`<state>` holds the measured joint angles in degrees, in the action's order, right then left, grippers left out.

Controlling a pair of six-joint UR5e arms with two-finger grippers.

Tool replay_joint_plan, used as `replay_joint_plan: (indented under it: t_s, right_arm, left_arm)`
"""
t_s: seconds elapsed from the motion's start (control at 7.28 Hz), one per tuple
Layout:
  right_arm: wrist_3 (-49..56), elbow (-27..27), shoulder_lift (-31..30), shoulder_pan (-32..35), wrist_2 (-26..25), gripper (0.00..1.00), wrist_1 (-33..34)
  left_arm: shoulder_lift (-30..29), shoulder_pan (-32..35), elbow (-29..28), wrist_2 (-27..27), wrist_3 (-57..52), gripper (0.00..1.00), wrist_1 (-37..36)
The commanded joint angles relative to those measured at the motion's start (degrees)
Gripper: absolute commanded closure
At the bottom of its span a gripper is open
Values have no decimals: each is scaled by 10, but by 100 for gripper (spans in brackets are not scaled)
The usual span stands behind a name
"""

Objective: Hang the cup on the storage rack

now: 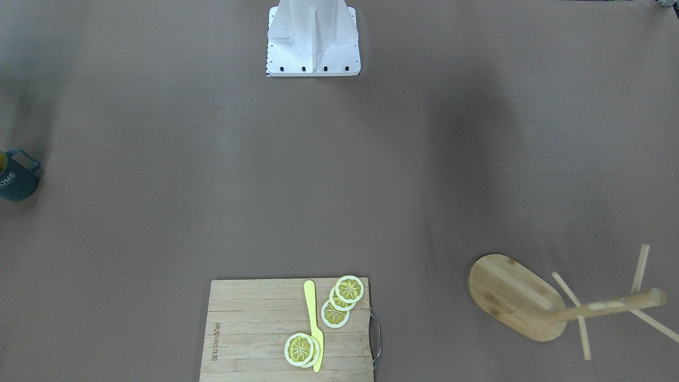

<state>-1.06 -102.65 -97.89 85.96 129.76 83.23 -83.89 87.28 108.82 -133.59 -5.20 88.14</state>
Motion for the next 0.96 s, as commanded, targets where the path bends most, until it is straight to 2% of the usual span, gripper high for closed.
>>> replay_joint_plan:
  t_s: [0.0, 0.14, 0.41, 0.55, 0.82]
  right_arm:
    - [1, -21, 26, 0, -1, 0, 0]
    - [-1, -21, 19, 0, 4, 0, 1]
    - [-7, -17, 23, 0, 7, 0, 1]
    - [-4, -17, 11, 1, 8, 0, -20]
    - [-6, 1, -26, 1, 8, 0, -92]
  left_arm:
    - [-6, 1, -1, 0, 4, 1, 48]
    - [-6, 1, -14, 0, 5, 1, 103]
    - [-8, 1, -55, 3, 8, 1, 259]
    - [-27, 1, -80, 0, 38, 1, 267]
    - [-29, 1, -82, 0, 56, 1, 274]
